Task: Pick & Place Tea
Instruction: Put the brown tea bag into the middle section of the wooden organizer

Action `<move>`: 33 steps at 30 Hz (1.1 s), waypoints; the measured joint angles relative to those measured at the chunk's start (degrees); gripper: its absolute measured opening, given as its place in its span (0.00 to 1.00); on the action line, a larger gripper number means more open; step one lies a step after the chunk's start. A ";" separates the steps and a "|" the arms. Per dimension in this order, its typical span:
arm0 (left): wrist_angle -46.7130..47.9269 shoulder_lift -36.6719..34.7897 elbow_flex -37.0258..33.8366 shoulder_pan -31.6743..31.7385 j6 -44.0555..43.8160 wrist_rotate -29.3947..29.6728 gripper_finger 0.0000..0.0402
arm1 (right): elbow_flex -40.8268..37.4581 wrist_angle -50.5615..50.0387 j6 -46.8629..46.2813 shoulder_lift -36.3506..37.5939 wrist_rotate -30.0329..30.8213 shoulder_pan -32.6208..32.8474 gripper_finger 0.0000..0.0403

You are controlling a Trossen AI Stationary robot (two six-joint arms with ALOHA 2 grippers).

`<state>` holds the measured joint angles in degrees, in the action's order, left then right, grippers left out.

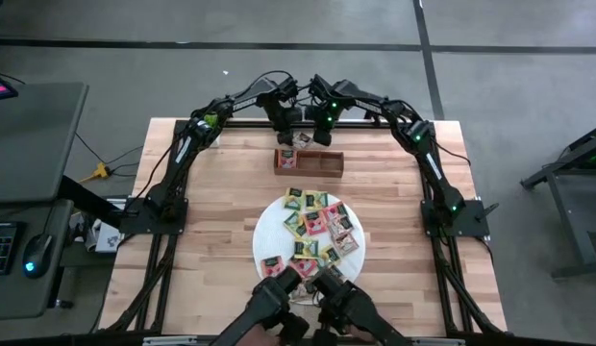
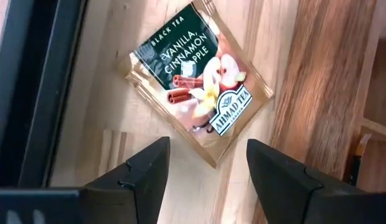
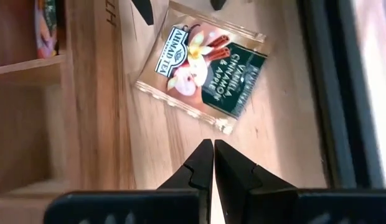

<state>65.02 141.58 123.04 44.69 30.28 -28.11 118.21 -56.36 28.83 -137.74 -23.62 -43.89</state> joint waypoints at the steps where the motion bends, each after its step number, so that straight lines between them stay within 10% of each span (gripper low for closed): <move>1: 0.24 -0.02 0.00 -0.17 0.19 0.06 0.50 | 0.00 -0.04 -0.05 0.37 -0.02 -0.20 0.03; 16: -0.54 -0.04 -0.17 -2.19 1.77 3.27 0.03 | -0.11 -0.73 -1.46 1.98 -0.79 -1.58 0.03; 33: -5.34 -0.02 -0.20 -2.81 -2.53 0.45 0.00 | -6.53 4.06 -8.99 1.89 -3.28 -1.87 0.03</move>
<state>59.68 141.56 122.85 41.88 27.75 -27.66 111.68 -52.30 19.84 -135.85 -26.90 -45.76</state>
